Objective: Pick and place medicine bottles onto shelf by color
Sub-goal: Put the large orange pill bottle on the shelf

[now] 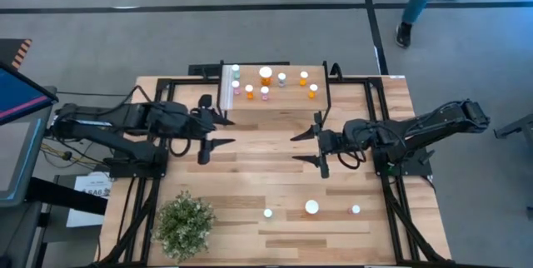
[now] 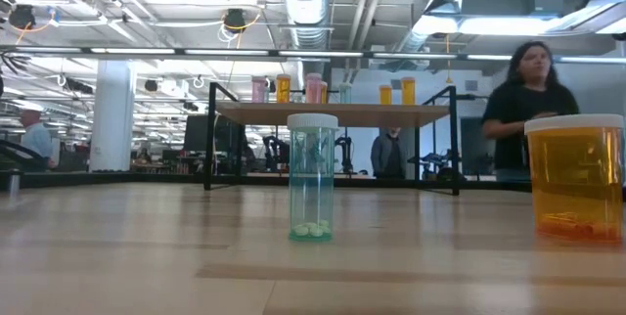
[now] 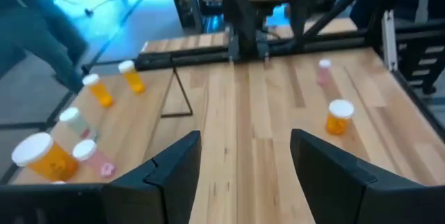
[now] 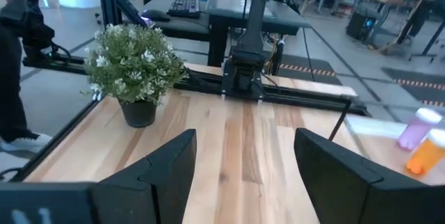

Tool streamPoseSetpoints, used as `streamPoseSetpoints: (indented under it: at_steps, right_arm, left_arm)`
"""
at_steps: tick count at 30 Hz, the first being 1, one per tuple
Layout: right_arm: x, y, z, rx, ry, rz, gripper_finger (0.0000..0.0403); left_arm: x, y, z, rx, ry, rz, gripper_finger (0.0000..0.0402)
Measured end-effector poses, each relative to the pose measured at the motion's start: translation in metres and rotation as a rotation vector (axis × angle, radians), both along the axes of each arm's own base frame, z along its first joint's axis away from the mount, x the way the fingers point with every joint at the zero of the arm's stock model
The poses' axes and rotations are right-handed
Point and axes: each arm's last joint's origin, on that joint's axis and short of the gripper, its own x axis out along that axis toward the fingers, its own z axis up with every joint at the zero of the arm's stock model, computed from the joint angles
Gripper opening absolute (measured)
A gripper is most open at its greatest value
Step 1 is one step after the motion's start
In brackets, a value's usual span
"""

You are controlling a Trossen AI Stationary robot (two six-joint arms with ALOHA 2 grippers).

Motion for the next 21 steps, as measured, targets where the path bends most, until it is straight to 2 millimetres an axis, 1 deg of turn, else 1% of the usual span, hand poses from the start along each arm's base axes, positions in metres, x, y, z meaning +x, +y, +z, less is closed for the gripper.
streamPoseSetpoints:
  at_steps: [5, 7, 11, 17, 21]
  right_arm:
    - [-0.006, -0.005, 0.008, -0.024, -0.036, -0.011, 0.0265]
    - [-0.010, -0.006, 0.012, -0.014, -0.058, -0.013, 0.0265]
    - [-0.018, -0.002, 0.018, 0.015, -0.073, 0.006, 0.0265]
    - [-0.027, 0.013, 0.015, 0.040, -0.016, 0.063, 0.0265]
    - [-0.029, 0.019, 0.014, 0.028, -0.006, 0.043, 0.0265]
  left_arm:
    - [-0.009, 0.000, 0.010, -0.013, -0.075, 0.000, 0.0210]
    - [-0.010, -0.002, 0.008, -0.031, -0.111, -0.010, 0.0210]
    - [-0.007, -0.015, -0.010, -0.048, -0.178, -0.068, 0.0210]
    - [-0.004, -0.033, -0.044, -0.064, -0.224, -0.083, 0.0210]
    - [-0.003, -0.042, -0.055, -0.070, -0.291, -0.115, 0.0210]
